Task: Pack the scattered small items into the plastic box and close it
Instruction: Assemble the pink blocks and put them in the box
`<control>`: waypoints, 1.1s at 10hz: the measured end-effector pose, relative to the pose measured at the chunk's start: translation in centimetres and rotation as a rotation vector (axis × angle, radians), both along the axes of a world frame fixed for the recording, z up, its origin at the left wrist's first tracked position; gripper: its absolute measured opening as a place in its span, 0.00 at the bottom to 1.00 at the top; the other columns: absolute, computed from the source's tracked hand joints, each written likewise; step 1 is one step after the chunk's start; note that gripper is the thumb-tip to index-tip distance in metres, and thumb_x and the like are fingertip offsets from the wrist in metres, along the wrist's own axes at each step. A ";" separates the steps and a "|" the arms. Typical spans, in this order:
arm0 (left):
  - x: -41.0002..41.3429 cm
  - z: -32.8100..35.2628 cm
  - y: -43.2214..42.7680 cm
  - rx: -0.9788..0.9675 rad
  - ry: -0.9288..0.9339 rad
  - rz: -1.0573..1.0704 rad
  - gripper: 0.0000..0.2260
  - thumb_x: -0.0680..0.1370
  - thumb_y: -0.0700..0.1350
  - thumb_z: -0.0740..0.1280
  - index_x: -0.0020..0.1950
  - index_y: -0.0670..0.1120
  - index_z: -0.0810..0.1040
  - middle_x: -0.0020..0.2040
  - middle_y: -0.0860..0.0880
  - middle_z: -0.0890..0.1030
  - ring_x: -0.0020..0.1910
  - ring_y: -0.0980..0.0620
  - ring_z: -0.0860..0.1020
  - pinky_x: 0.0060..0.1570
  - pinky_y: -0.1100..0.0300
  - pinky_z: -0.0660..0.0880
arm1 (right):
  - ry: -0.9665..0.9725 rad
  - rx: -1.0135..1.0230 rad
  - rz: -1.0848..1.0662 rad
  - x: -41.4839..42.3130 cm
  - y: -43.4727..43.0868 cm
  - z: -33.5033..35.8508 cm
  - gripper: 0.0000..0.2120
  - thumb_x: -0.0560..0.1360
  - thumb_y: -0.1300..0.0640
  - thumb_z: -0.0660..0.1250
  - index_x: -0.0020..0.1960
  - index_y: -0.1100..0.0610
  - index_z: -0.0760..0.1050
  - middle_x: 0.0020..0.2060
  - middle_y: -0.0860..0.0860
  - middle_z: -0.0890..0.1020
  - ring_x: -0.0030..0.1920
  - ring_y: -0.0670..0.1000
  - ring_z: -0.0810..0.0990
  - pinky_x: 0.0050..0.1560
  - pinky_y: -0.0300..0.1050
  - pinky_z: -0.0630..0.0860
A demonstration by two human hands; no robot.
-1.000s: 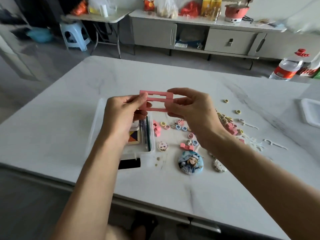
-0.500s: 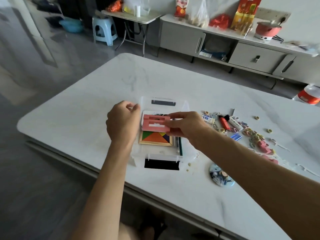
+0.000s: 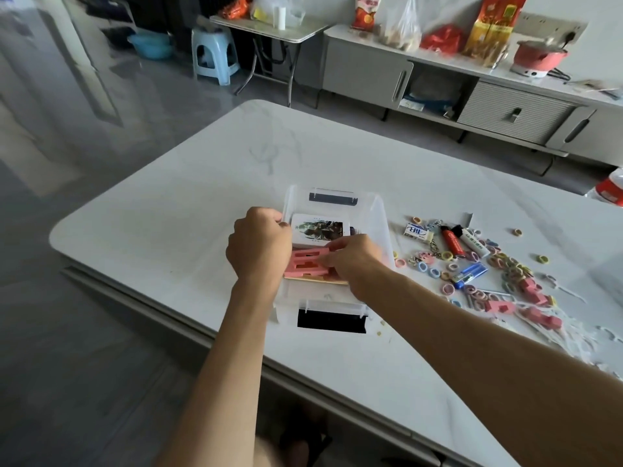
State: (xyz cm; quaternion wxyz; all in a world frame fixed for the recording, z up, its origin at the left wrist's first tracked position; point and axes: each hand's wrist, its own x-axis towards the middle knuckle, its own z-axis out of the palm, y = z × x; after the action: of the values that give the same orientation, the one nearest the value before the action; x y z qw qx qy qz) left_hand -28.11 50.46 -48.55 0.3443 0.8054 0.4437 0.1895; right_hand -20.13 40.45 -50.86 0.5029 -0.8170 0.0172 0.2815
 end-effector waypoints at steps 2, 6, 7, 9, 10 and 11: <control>0.3 -0.1 0.0 0.033 0.010 0.013 0.10 0.73 0.38 0.63 0.40 0.53 0.70 0.40 0.48 0.72 0.38 0.41 0.68 0.40 0.56 0.69 | -0.075 -0.127 -0.014 0.2 0.8 -1.1 0.15 0.70 0.67 0.74 0.55 0.63 0.76 0.50 0.59 0.81 0.45 0.59 0.84 0.46 0.53 0.83; 0.3 -0.3 0.1 -0.008 -0.007 0.005 0.10 0.75 0.40 0.63 0.46 0.50 0.82 0.46 0.45 0.80 0.45 0.37 0.77 0.46 0.54 0.76 | 0.057 -0.164 0.034 0.1 1.1 -0.3 0.08 0.75 0.68 0.62 0.51 0.59 0.72 0.46 0.57 0.77 0.43 0.54 0.78 0.41 0.42 0.77; 0.3 -0.4 0.1 0.021 0.000 -0.007 0.06 0.73 0.38 0.63 0.40 0.43 0.79 0.40 0.43 0.80 0.39 0.36 0.75 0.39 0.55 0.74 | 0.077 -0.032 0.110 -0.2 -0.1 -0.1 0.10 0.73 0.71 0.62 0.40 0.57 0.69 0.44 0.57 0.74 0.42 0.54 0.74 0.50 0.47 0.77; 0.3 -0.5 0.2 0.043 0.002 -0.012 0.05 0.72 0.37 0.62 0.37 0.40 0.74 0.34 0.41 0.75 0.35 0.37 0.71 0.33 0.58 0.66 | 0.098 -0.022 0.106 -0.4 -0.5 0.8 0.08 0.73 0.70 0.65 0.51 0.62 0.74 0.39 0.55 0.74 0.37 0.51 0.75 0.41 0.40 0.79; 0.3 -0.5 0.1 0.042 -0.004 -0.025 0.05 0.73 0.38 0.63 0.38 0.40 0.77 0.35 0.43 0.78 0.37 0.36 0.75 0.35 0.56 0.70 | 0.124 -0.065 0.067 -0.4 -0.1 1.0 0.10 0.73 0.68 0.66 0.54 0.64 0.75 0.37 0.56 0.74 0.40 0.53 0.75 0.52 0.46 0.79; 0.3 -0.5 0.1 0.033 -0.009 -0.022 0.06 0.73 0.38 0.63 0.42 0.42 0.80 0.39 0.44 0.81 0.41 0.36 0.77 0.39 0.54 0.75 | 0.193 0.023 0.033 -0.8 0.1 1.4 0.07 0.74 0.71 0.64 0.51 0.65 0.74 0.33 0.56 0.74 0.31 0.52 0.75 0.38 0.41 0.77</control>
State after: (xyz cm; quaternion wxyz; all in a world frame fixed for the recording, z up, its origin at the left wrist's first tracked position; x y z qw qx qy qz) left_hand -27.77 50.58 -49.06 0.3350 0.8151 0.4298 0.1967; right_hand -20.91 40.53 -49.47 0.5037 -0.7804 0.0490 0.3672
